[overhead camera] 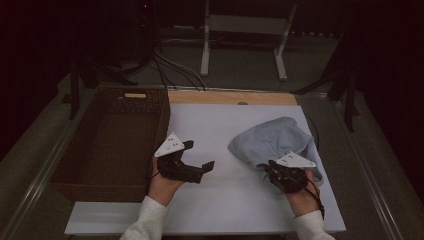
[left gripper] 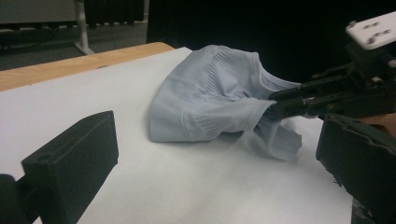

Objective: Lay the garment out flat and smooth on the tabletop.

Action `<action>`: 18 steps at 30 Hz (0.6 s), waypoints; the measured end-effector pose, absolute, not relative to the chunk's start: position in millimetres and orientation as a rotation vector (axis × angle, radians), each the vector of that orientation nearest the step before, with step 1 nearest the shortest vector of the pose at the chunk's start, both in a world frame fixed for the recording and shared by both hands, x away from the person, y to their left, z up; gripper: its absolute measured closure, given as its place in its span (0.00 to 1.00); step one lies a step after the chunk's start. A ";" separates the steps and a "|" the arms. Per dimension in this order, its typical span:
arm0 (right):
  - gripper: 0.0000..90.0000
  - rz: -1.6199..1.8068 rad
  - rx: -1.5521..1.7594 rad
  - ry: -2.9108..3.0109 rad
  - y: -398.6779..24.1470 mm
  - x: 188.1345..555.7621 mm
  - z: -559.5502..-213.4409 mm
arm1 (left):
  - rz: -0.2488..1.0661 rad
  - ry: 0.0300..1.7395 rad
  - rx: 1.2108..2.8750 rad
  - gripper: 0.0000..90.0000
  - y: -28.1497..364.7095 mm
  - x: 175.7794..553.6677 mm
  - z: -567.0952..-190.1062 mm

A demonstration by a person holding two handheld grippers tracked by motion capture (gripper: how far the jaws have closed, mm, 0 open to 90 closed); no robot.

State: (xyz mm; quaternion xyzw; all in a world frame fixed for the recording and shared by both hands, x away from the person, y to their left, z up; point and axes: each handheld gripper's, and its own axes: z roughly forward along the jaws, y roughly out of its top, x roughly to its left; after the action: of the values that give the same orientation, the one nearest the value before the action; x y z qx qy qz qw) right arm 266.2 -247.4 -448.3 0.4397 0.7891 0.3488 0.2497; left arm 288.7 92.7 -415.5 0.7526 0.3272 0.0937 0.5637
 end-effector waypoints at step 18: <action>0.54 1.046 1.109 2.220 -222.3 250.2 -444.5 | 0.220 0.774 1.770 0.00 93.6 288.9 -415.8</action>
State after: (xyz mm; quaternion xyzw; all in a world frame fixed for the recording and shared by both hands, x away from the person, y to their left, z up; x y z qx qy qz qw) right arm 250.2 -222.3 -444.5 0.4015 0.8036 0.3788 0.2224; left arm 288.9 93.6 -415.8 0.7520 0.3287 0.0936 0.5637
